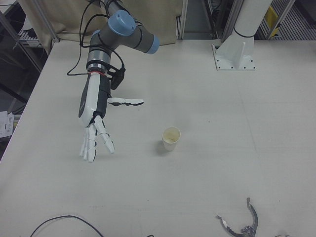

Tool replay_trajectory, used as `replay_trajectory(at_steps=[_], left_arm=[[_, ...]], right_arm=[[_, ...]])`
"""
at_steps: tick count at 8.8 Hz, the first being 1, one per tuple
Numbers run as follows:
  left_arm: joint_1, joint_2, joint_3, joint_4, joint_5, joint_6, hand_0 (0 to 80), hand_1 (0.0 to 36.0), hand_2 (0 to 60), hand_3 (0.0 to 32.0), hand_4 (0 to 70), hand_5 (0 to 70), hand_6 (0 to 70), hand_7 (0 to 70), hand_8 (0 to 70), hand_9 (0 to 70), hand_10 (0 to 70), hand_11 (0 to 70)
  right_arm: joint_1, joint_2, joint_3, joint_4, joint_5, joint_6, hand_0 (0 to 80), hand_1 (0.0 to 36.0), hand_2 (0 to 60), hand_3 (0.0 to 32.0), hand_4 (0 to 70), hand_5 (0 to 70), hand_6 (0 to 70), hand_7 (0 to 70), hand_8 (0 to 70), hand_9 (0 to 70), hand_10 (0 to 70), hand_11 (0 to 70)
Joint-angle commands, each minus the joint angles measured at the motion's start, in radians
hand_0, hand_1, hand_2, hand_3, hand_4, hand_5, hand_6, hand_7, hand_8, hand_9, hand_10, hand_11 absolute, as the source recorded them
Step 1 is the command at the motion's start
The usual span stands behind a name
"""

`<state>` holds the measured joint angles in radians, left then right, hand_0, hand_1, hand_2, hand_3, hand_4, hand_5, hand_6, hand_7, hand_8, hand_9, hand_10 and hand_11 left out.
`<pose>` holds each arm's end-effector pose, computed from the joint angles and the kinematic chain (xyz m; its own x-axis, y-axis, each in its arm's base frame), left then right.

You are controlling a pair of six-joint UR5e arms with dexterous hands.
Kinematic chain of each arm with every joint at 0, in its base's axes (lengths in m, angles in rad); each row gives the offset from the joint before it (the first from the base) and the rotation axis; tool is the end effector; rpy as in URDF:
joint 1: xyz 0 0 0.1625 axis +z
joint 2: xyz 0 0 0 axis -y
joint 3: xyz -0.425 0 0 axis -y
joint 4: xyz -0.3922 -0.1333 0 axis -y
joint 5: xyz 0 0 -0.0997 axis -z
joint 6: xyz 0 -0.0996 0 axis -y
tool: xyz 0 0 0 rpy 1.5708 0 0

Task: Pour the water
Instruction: 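Close the left hand fingers around the beige cup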

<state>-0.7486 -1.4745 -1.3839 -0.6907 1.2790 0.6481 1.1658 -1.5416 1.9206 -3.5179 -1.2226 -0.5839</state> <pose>0.2288 -0.4336 0.7489 -0.8492 -0.2532 -0.4633 0.2788 0.5301 -0.8008 -0.0317 -0.4985 0.5417 -0.8336 0.0460 0.5505 -0.5495 0.0334 -0.8348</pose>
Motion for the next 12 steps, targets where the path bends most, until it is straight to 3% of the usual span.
replay_trajectory(at_steps=[1,2,4,6,7,8,9,11,12], left_arm=[[0.002,-0.001,-0.014,0.023,0.000,0.001,60.3,23.3,0.0,0.0,12.5,7.7,0.0,2.1,0.0,0.0,1.8,5.3],[0.002,-0.001,-0.015,0.025,0.000,0.001,61.9,24.8,0.0,0.0,13.1,9.7,0.0,1.9,0.0,0.1,2.1,5.8],[0.000,-0.001,-0.039,0.052,-0.001,0.001,66.8,26.6,0.4,0.0,20.6,23.5,0.0,1.7,0.0,0.8,3.1,7.3],[-0.002,-0.001,-0.067,0.075,-0.001,-0.001,62.3,24.2,3.5,0.0,27.9,47.3,1.5,3.9,0.5,2.1,4.4,8.7],[-0.002,0.000,-0.087,0.109,-0.001,-0.002,62.6,25.1,8.5,0.0,30.5,66.2,2.7,4.1,1.9,3.5,4.9,9.4],[-0.002,0.000,-0.098,0.134,-0.004,-0.004,64.2,32.2,32.2,0.0,30.5,70.0,3.7,6.2,2.9,4.7,5.8,11.0],[-0.002,-0.001,-0.096,0.143,-0.004,-0.002,59.3,36.0,60.0,0.0,31.4,70.0,4.3,8.1,3.5,5.8,6.7,12.7],[-0.003,0.000,-0.101,0.146,-0.001,-0.004,55.9,36.0,60.0,0.0,33.3,70.0,4.5,8.7,4.0,6.6,7.6,14.3],[-0.008,0.008,-0.145,0.167,-0.001,-0.013,54.3,36.0,60.0,0.0,33.2,70.0,4.3,8.5,3.8,6.3,7.5,13.9]], right_arm=[[0.000,-0.006,0.000,0.000,0.000,0.000,45.6,8.6,0.2,0.0,7.7,4.5,4.7,6.1,2.1,2.0,0.0,0.8],[-0.001,-0.006,0.000,0.000,0.000,0.000,45.5,8.5,0.2,0.0,7.5,4.5,4.7,5.9,2.2,2.2,0.0,0.9],[-0.005,-0.006,-0.002,0.000,0.000,0.000,45.2,8.3,0.2,0.0,7.2,4.2,4.5,5.6,2.2,2.2,0.1,1.1],[-0.005,-0.008,-0.002,0.000,0.002,0.000,45.1,8.3,0.2,0.0,7.2,4.2,4.5,5.5,2.2,2.2,0.1,1.1],[-0.005,-0.009,-0.002,0.000,0.000,0.000,44.9,8.2,0.4,0.0,7.1,4.0,4.4,5.3,2.2,2.3,0.2,1.2],[-0.005,-0.009,-0.002,0.000,0.000,-0.002,44.8,8.2,0.5,0.0,7.0,4.0,4.4,5.3,2.3,2.4,0.2,1.3],[-0.005,-0.009,-0.003,0.000,0.002,-0.002,44.7,8.2,0.2,0.0,6.8,4.0,4.3,5.1,2.3,2.4,0.3,1.3],[-0.005,-0.008,-0.003,0.000,0.000,-0.004,44.5,8.0,0.5,0.0,6.7,4.1,4.2,5.0,2.3,2.4,0.3,1.4],[-0.006,-0.006,-0.002,0.000,0.000,-0.004,44.3,8.0,0.6,0.0,6.7,4.1,4.2,5.0,2.2,2.4,0.3,1.4]])
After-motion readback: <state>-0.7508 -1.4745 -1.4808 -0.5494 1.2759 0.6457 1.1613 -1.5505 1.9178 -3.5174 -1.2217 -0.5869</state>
